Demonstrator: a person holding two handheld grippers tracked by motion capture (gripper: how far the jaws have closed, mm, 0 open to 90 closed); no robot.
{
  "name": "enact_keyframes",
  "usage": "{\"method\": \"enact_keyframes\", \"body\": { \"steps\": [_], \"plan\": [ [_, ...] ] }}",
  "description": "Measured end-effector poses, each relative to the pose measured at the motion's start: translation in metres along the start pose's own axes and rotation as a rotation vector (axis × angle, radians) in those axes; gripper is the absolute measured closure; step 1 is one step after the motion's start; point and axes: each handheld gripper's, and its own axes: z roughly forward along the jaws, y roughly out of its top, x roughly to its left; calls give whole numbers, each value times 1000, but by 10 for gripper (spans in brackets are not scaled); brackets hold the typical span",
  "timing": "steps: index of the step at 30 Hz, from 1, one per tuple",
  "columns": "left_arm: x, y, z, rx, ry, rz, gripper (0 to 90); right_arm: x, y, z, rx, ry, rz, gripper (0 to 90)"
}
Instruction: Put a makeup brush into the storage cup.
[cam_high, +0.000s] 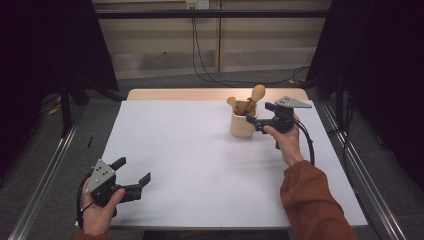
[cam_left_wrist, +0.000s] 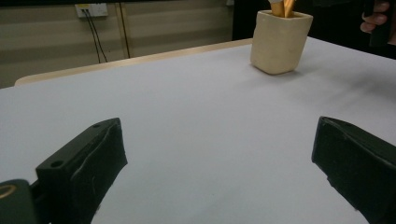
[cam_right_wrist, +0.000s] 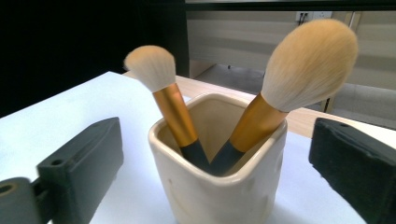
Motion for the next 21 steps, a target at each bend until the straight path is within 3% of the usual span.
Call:
{"method": "enact_keyframes", "body": {
  "steps": [6,10,13,21],
  "plan": [
    [0,0,-3,-6,3,5,25,4,-5,-10,-7,42,-22,19],
    [-1,0,-3,-9,-1,4,25,9,-7,-18,-25,19,-20,34],
    [0,0,-4,-8,-1,7,25,12,-7,-23,-22,37,2,37],
    [0,0,-5,-13,3,-1,25,21,-13,-34,-8,-1,-24,24]
  ]
}}
